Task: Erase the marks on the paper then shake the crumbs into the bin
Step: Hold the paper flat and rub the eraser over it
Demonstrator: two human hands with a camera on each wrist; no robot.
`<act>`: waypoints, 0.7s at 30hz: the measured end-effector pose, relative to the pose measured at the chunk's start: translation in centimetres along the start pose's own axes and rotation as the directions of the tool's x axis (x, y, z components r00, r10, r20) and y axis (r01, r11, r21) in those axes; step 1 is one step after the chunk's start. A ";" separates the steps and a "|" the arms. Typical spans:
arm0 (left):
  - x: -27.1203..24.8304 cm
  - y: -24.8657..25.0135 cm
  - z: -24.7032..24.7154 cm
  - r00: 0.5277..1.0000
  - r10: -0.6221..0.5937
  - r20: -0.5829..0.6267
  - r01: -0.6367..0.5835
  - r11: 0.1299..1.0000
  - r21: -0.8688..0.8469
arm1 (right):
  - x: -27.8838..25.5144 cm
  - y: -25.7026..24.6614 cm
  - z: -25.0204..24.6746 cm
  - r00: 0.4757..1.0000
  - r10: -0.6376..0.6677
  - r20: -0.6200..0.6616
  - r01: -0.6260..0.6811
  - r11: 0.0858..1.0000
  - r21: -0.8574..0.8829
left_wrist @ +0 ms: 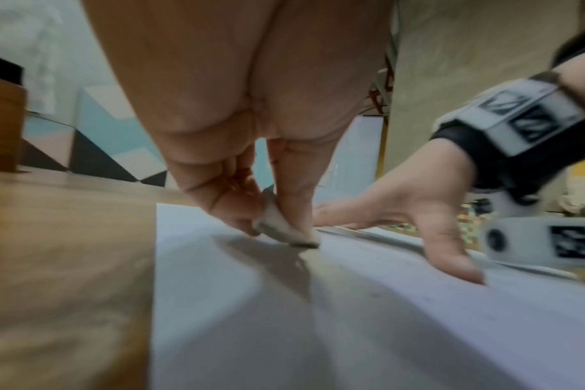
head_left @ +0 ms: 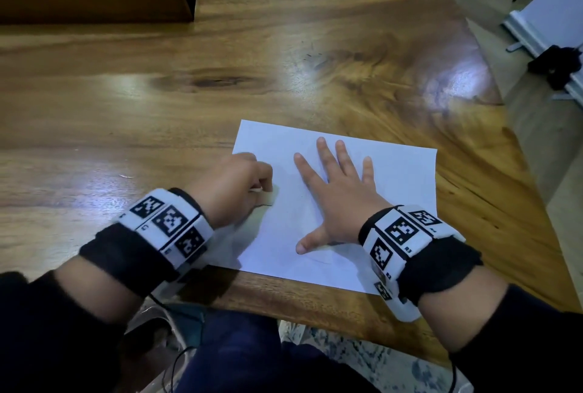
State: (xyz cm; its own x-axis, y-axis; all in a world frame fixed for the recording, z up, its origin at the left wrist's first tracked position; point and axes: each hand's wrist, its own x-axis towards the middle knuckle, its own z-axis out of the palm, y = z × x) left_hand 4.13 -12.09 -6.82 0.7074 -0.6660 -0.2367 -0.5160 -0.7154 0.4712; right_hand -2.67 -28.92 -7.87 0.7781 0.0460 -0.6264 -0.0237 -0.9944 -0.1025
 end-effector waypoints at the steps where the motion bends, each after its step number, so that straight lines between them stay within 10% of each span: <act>1: -0.1 -0.1 0.2 0.999 0.000 -0.032 -0.001 1.000 -0.012 | 0.0 0.0 0.0 1.000 0.001 -0.002 -0.001 1.000 0.000; 7: -3.9 -0.7 0.8 0.968 0.100 0.228 -0.082 0.993 -0.088 | 0.0 0.0 0.0 1.000 0.002 0.001 -0.002 1.000 0.002; 12: -0.3 0.0 0.2 0.999 -0.006 0.032 0.007 0.999 -0.047 | 0.0 0.1 0.1 1.000 0.000 -0.001 0.000 1.000 0.005; 18: -1.0 1.9 0.8 0.961 0.100 0.258 -0.100 0.995 -0.010 | 0.0 0.1 0.1 1.000 0.002 -0.005 -0.002 1.000 0.003; 21: 1.6 2.3 0.3 0.987 0.073 0.140 -0.079 0.996 0.034 | 0.0 0.1 0.2 1.000 -0.005 -0.021 0.005 1.000 0.005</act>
State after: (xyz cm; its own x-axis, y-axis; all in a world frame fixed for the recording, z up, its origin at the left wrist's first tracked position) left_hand 3.95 -14.90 -6.32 0.5929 -0.7396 -0.3186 -0.5859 -0.6676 0.4594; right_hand -2.75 -29.01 -8.02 0.7913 0.0489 -0.6095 -0.0227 -0.9938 -0.1093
